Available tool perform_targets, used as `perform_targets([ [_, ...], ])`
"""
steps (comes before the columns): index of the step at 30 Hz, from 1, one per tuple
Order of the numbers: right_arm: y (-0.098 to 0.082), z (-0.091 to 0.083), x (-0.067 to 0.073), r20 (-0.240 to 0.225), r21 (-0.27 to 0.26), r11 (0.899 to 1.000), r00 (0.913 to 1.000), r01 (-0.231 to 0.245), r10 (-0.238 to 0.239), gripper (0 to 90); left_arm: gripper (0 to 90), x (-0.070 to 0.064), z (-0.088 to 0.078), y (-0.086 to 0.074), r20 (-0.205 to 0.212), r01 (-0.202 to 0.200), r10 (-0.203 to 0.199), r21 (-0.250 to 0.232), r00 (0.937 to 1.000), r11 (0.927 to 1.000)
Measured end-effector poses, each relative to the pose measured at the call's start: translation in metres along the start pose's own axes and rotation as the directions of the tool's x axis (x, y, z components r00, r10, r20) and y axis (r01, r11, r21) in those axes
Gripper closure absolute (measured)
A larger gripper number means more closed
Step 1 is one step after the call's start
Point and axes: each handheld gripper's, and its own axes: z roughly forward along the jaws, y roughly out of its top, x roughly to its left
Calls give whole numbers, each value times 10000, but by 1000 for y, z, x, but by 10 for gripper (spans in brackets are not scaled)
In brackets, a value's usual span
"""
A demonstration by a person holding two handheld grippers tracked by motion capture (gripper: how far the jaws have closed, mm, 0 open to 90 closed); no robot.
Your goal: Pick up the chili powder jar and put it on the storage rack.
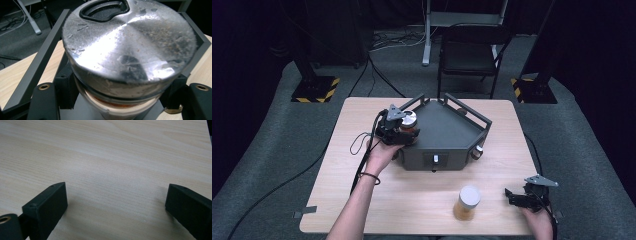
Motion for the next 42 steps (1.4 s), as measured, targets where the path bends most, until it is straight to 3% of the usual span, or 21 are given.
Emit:
perform_targets([
  [18, 0, 0, 0, 0, 4, 10000, 10000, -9, 9, 31, 305, -1, 19, 6, -29, 116, -115, 567, 9999, 9983],
  [35, 0, 0, 0, -1, 2, 10000, 10000, -10, 10, 31, 300, 7, 20, 3, 141, 573, -581, 511, 9982, 9970],
  [42, 0, 0, 0, -1, 3, 10000, 10000, -10, 10, 30, 153, 6, 14, 1, 32, 503, -505, 441, 9987, 9978],
])
